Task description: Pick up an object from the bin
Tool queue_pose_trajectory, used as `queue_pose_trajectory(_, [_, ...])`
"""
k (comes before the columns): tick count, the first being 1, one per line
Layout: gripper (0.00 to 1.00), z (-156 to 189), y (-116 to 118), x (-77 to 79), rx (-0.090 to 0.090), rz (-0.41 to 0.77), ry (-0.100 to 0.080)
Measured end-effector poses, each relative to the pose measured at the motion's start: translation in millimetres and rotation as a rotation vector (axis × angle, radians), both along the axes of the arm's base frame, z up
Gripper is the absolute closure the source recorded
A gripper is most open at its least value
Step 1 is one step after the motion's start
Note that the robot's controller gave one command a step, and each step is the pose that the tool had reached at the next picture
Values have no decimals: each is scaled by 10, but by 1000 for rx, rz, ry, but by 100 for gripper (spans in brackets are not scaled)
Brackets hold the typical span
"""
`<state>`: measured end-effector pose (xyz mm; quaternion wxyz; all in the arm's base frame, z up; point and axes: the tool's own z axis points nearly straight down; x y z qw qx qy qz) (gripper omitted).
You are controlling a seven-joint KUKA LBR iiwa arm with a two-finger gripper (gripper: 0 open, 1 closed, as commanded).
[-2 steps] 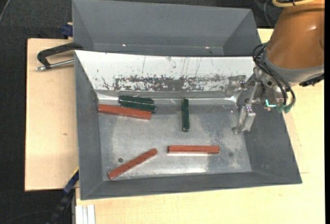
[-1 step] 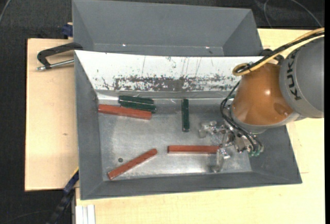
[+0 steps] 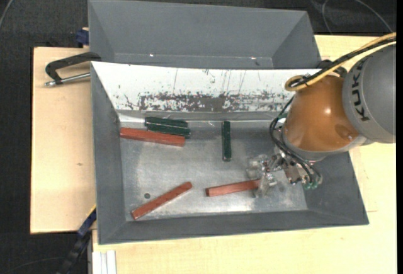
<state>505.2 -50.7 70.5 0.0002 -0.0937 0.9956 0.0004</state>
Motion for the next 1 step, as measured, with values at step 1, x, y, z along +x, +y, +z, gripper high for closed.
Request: queue_pose_trajectory(1, [100, 1648, -73, 106, -2, 18, -16])
